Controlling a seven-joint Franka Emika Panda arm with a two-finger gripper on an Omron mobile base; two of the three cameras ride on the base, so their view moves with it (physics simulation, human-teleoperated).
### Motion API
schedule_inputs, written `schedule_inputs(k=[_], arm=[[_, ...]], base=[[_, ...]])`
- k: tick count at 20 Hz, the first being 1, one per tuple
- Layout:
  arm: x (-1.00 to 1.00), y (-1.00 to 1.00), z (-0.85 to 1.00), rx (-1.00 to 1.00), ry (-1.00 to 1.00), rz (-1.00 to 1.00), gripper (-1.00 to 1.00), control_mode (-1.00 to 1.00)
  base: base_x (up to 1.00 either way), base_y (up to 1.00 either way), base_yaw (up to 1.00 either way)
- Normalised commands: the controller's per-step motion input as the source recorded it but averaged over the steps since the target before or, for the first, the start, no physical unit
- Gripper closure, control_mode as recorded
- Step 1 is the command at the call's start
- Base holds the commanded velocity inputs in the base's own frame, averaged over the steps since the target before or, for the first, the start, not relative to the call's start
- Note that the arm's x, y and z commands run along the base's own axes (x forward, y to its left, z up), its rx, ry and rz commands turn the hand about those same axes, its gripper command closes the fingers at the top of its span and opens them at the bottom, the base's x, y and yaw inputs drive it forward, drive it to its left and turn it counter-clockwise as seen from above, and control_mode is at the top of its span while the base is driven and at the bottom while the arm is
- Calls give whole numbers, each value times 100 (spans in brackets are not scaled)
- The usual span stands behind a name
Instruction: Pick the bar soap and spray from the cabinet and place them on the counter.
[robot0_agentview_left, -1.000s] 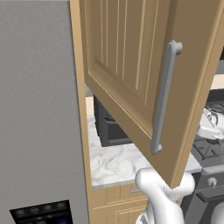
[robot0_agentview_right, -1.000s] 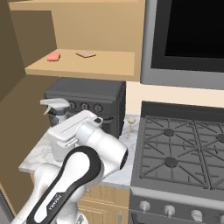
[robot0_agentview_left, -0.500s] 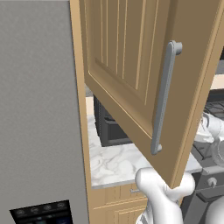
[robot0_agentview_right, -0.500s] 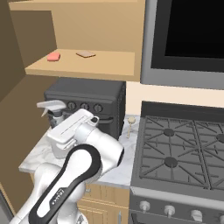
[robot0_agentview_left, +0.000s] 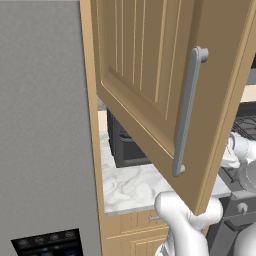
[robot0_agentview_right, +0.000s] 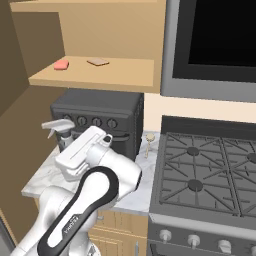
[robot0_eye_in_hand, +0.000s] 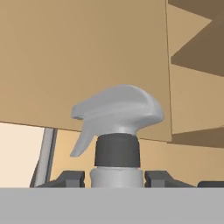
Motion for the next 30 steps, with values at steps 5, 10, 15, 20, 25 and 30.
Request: schedule_inputs(k=[5,10,15,20,25,30], arm=[[0,6,-26,0,-7,0,100,-100],[4,8,-20,0,-6,0,100,-100],[18,5,-7,2,-2,0,100,-100],[23,0,-7,4,0,0,100,-100],[22,0,-13,3,0,0,100,-100],[15,0,-15,0,0,0,100,-100]], base=[[0,0,0],[0,0,0],[0,0,0],[0,0,0],[0,0,0],[0,0,0]])
